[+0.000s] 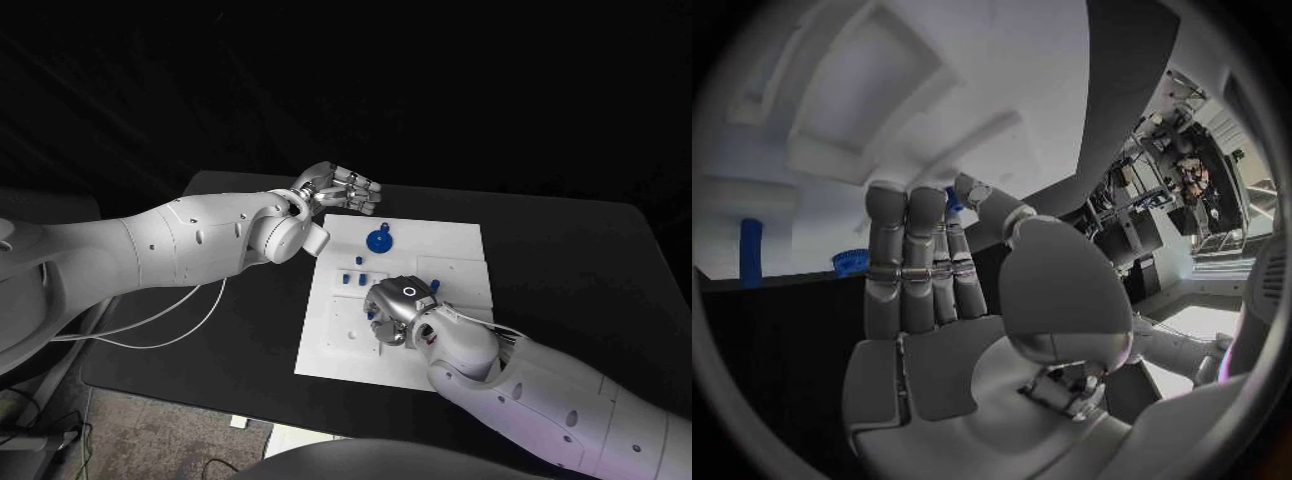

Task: Assemble the parts on the task board

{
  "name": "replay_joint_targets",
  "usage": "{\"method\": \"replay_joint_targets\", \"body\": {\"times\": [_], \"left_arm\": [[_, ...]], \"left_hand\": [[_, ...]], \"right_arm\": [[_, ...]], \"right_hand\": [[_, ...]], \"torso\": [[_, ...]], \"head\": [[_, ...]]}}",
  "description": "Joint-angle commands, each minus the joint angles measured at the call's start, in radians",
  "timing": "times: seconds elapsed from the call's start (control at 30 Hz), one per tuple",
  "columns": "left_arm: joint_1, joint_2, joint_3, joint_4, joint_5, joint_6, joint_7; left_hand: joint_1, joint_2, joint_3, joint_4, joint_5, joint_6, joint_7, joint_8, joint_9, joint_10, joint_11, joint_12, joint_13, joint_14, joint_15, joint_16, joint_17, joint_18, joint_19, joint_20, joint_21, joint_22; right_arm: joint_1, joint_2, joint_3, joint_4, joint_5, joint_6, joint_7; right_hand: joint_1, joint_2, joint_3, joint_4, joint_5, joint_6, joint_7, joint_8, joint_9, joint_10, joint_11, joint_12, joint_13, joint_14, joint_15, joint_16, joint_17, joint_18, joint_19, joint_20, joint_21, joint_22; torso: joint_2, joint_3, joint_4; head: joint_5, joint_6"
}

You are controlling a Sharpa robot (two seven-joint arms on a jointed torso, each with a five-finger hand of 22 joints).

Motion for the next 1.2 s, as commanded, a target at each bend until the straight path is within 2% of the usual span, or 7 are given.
{"method": "replay_joint_targets", "body": {"times": [0.03,0.37,0.5,0.77,0.93,1.0,1.2], "left_arm": [[0.001,0.0,0.001,0.002,0.002,0.014,0.002],[0.002,-0.004,0.001,0.002,-0.001,0.025,-0.005],[0.002,-0.007,0.001,0.002,-0.002,0.027,-0.006],[0.002,-0.01,0.001,-0.001,-0.002,0.027,0.0],[0.001,-0.01,0.001,-0.004,-0.003,0.03,0.005],[0.001,-0.009,0.001,-0.005,-0.003,0.031,0.006],[0.001,-0.007,0.001,-0.008,-0.003,0.032,0.007]], "left_hand": [[0.003,0.006,-0.005,0.0,0.004,-0.005,0.0,-0.003,0.001,-0.004,0.0,-0.003,-0.001,-0.002,0.001,-0.005,-0.001,0.0,-0.003,0.003,0.006,-0.001],[0.005,0.007,-0.003,0.0,0.006,-0.005,0.001,-0.003,0.001,-0.006,0.001,-0.003,-0.001,-0.004,0.002,-0.005,-0.001,0.001,-0.004,0.004,0.006,-0.002],[0.005,0.008,-0.002,0.0,0.008,-0.005,0.001,-0.003,0.001,-0.008,0.001,-0.003,-0.001,-0.005,0.002,-0.005,-0.001,0.001,-0.005,0.004,0.006,-0.003],[0.006,0.007,-0.002,0.0,0.007,-0.004,0.001,-0.003,0.001,-0.005,0.001,-0.003,-0.001,-0.004,0.001,-0.005,-0.001,0.001,-0.004,0.004,0.007,-0.002],[0.011,0.01,-0.001,-0.001,0.007,-0.002,-0.001,-0.003,0.001,0.001,-0.002,-0.004,-0.002,0.005,-0.002,-0.004,-0.001,0.002,-0.001,0.001,0.012,0.002],[0.011,0.011,-0.001,-0.001,0.007,-0.001,0.0,-0.003,0.001,0.001,-0.002,-0.004,-0.002,0.009,-0.003,-0.004,-0.001,0.002,0.0,-0.001,0.015,0.005],[0.012,0.011,-0.003,-0.001,0.008,0.0,-0.001,-0.003,0.001,0.002,-0.003,-0.004,-0.002,0.014,-0.005,-0.005,-0.001,0.002,0.0,-0.003,0.022,0.011]], "right_arm": [[-0.002,-0.012,-0.002,0.009,0.016,-0.026,-0.001],[0.006,-0.084,0.008,0.089,0.049,-0.083,-0.011],[0.012,-0.129,0.045,0.14,0.067,-0.094,-0.016],[0.03,-0.217,0.173,0.193,0.149,-0.004,-0.014],[0.049,-0.247,0.204,0.166,0.164,0.036,-0.001],[0.053,-0.249,0.209,0.15,0.159,0.056,0.0],[0.058,-0.236,0.215,0.102,0.145,0.117,0.003]], "right_hand": [[0.018,-0.013,-0.042,0.004,0.012,-0.02,-0.006,-0.004,-0.001,-0.032,0.009,-0.004,-0.003,0.001,0.01,-0.004,-0.015,0.024,0.006,0.012,-0.042,-0.008],[0.053,-0.024,-0.105,0.014,0.023,-0.027,-0.008,-0.004,-0.002,-0.081,0.019,-0.004,-0.004,0.0,0.014,-0.003,-0.071,0.036,0.03,0.017,-0.16,-0.05],[0.053,-0.021,-0.105,0.022,0.019,-0.022,-0.008,-0.004,-0.002,-0.071,0.017,-0.004,-0.004,0.002,0.013,0.0,-0.074,0.035,0.034,0.017,-0.156,-0.047],[0.07,0.002,0.03,0.014,-0.062,-0.012,0.002,-0.003,-0.001,0.079,-0.016,-0.006,-0.003,0.027,-0.01,0.023,-0.07,0.001,0.062,-0.006,-0.033,0.006],[0.048,-0.021,0.02,0.022,-0.04,-0.018,0.002,-0.003,-0.001,0.059,-0.013,-0.006,-0.003,0.035,-0.007,0.023,-0.069,-0.008,0.06,-0.008,-0.016,0.027],[0.033,-0.033,-0.012,0.033,-0.045,-0.026,-0.009,-0.004,-0.001,0.014,-0.004,-0.005,-0.003,0.038,-0.003,0.022,-0.07,-0.003,0.061,-0.006,-0.037,0.02],[0.072,-0.011,-0.18,0.062,-0.078,-0.049,-0.028,-0.002,-0.001,-0.054,0.012,-0.005,-0.003,0.044,0.006,0.014,-0.078,0.027,0.066,0.01,-0.083,-0.024]], "torso": [[0.0,0.001,0.0002],[0.0,0.0015,-0.0007],[-0.001,0.0029,-0.0037],[-0.004,0.004,-0.0091],[-0.008,0.0022,-0.0113],[-0.008,0.0026,-0.0119],[-0.007,0.0028,-0.01]], "head": [[0.001,0.0],[-0.002,0.001],[-0.004,0.004],[-0.024,0.019],[-0.031,0.024],[-0.03,0.025],[-0.03,0.024]]}}
